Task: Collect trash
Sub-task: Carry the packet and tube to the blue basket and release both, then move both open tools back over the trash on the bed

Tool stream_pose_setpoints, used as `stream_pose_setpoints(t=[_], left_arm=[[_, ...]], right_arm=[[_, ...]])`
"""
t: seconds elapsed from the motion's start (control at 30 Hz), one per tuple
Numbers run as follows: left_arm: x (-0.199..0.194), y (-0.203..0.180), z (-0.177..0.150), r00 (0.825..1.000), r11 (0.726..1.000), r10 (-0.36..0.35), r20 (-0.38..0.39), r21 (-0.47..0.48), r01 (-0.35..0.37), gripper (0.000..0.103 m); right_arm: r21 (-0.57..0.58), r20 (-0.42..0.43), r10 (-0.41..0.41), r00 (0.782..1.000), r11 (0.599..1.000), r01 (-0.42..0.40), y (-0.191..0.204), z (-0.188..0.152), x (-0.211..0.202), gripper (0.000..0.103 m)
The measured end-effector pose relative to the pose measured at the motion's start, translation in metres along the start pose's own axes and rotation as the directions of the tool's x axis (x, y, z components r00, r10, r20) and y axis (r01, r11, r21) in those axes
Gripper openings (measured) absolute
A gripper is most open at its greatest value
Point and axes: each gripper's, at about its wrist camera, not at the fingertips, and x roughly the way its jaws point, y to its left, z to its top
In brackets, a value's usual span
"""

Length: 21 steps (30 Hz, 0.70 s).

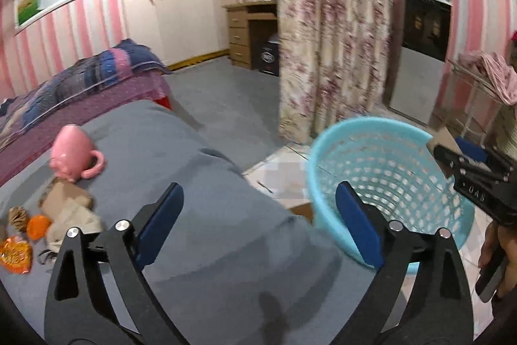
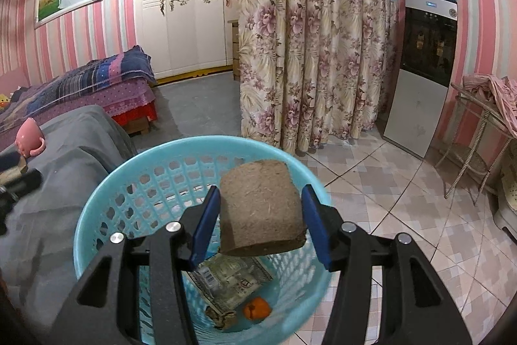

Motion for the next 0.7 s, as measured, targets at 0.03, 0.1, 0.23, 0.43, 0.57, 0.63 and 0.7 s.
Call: stream_pose_setpoints(t=[0.03,0.1,0.23,0.43,0.57,0.63,0.7], left_arm=[[-0.003,0.007,0.000,1.000,1.000,0.011,0.003,-0.012,-0.011,0.094],[-0.008,0.021,0.000,0.999,0.999,0.032,0.008,-0.033,-0.032,0.094],[-0.014,0.044,-0.003,0.998,0.996,0.057,0.010,-0.069,-0.056,0.094],[-0.030,0.076,-0.010,0.995,0.987,0.097,0.017,-0.128,-0.094,0.095],[-0.047,0.103,-0.020,0.991,0.978,0.132,0.014,-0.164,-0.128,0.095],[-0.055,0.116,-0.023,0.988,0.973,0.153,0.009,-0.174,-0.149,0.097],[-0.067,0.133,-0.029,0.984,0.966,0.180,0.003,-0.192,-0.176,0.097]], right_arm=[[-0.002,0.000,0.000,1.000,1.000,0.000,0.004,0.000,0.002,0.054],[-0.006,0.007,-0.002,1.000,1.000,0.002,0.011,0.000,0.004,0.081],[-0.022,0.010,-0.015,1.000,1.000,0.016,0.022,0.003,0.004,0.092],[-0.020,-0.001,-0.036,0.999,0.999,0.036,0.033,0.007,-0.003,0.098],[-0.008,0.004,-0.015,1.000,1.000,0.015,0.050,0.012,-0.013,0.098],[-0.015,0.010,0.002,1.000,1.000,-0.002,0.063,0.015,-0.019,0.098],[-0.020,0.014,0.017,1.000,1.000,-0.017,0.076,0.018,-0.023,0.098]])
